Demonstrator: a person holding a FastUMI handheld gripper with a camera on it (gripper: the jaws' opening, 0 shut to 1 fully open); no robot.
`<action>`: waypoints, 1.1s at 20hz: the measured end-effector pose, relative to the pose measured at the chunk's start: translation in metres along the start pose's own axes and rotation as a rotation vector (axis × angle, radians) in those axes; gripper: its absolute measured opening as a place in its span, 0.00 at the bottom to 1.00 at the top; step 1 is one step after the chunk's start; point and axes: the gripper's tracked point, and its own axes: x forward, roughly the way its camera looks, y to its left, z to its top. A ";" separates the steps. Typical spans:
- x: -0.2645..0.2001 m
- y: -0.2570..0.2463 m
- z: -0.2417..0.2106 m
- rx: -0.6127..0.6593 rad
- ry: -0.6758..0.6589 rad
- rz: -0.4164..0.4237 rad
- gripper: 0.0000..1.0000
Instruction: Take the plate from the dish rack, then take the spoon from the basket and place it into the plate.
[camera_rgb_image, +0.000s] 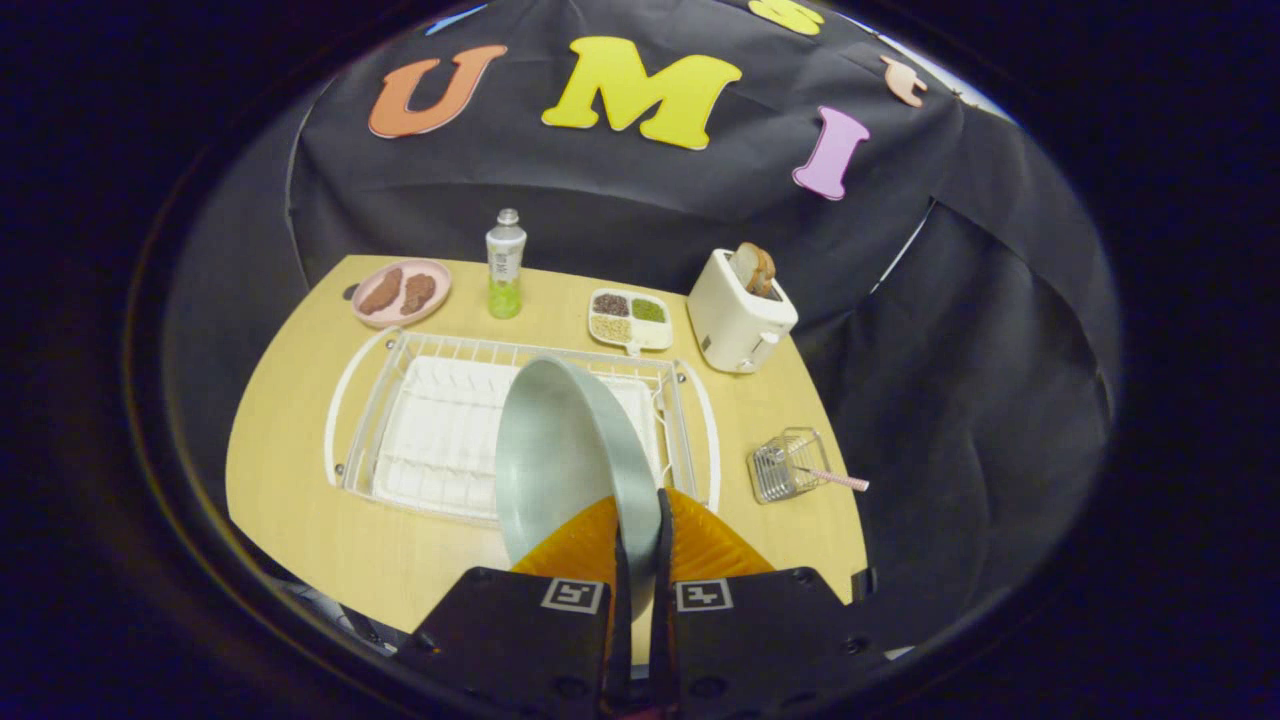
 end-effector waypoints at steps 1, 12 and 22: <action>-0.001 -0.004 -0.015 0.020 -0.014 0.029 0.13; 0.056 -0.001 -0.149 0.077 0.081 0.203 0.13; 0.100 -0.019 -0.177 0.194 0.068 0.320 0.21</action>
